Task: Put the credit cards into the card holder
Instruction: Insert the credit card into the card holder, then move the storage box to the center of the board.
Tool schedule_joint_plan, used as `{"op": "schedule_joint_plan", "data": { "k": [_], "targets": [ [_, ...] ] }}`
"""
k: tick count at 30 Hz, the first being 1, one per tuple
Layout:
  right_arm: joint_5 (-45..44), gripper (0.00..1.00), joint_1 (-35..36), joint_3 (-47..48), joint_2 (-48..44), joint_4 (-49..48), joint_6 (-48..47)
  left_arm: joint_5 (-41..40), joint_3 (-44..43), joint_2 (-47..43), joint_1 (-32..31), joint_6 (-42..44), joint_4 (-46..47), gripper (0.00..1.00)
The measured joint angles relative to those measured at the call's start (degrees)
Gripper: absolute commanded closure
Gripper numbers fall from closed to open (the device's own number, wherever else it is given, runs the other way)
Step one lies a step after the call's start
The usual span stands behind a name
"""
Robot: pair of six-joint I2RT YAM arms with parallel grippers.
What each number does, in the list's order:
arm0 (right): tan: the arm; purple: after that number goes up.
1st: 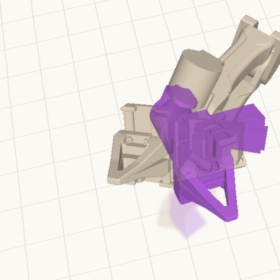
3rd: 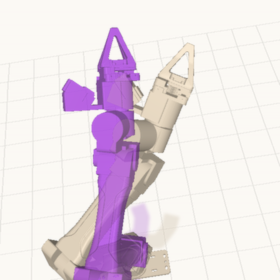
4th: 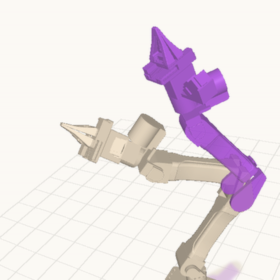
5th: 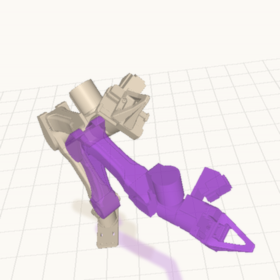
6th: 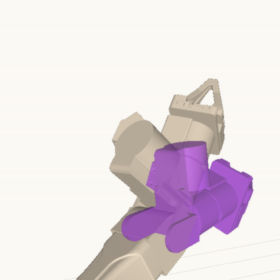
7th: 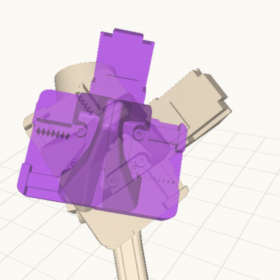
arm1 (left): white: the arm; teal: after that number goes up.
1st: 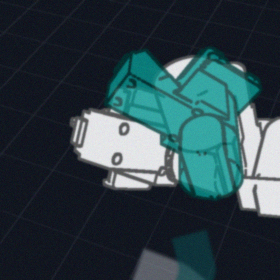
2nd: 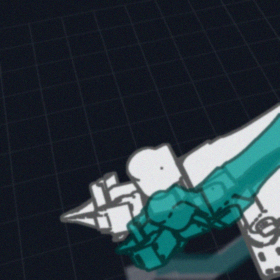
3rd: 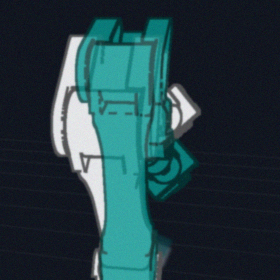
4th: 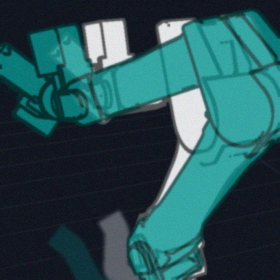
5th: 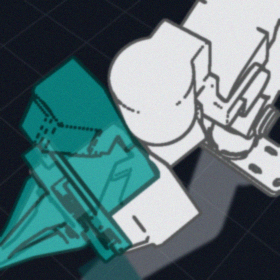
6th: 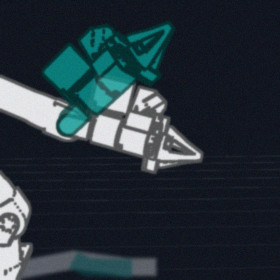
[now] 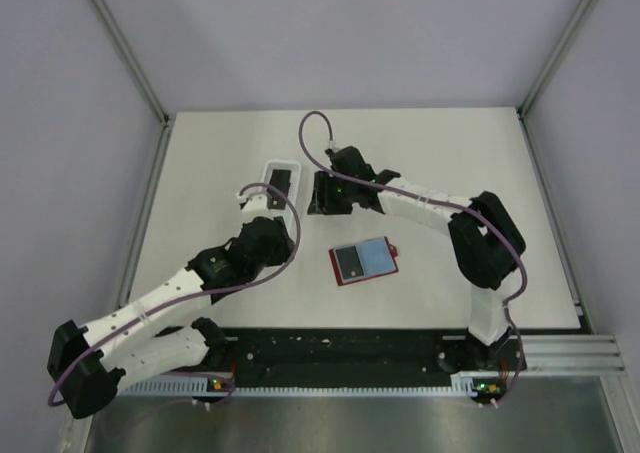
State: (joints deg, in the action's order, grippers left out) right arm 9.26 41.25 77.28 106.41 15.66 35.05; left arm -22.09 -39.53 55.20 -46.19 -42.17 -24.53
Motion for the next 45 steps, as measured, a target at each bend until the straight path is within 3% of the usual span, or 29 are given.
{"op": "schedule_joint_plan", "data": {
  "k": [5, 14, 28, 45],
  "targets": [
    [2.12, 0.46, 2.25, 8.66, 8.96, -0.22, 2.97, -3.61, 1.16, -5.46, 0.02, -1.38, -4.50, 0.47],
    [2.45, 0.47, 3.74, 17.22, 17.31, -0.22, 7.21, -5.88, 1.70, -9.57, 0.02, -1.62, -7.37, 0.50],
    [0.46, 0.80, 3.80, 23.04, 23.58, 0.28, 9.16, -6.80, 2.38, -11.89, 0.02, -1.33, -9.55, 0.52],
    [1.73, 0.98, 1.40, 22.75, 23.10, 1.18, 2.54, -6.62, 3.02, -11.02, 1.77, 0.55, -8.72, 0.58]
  ]
}}
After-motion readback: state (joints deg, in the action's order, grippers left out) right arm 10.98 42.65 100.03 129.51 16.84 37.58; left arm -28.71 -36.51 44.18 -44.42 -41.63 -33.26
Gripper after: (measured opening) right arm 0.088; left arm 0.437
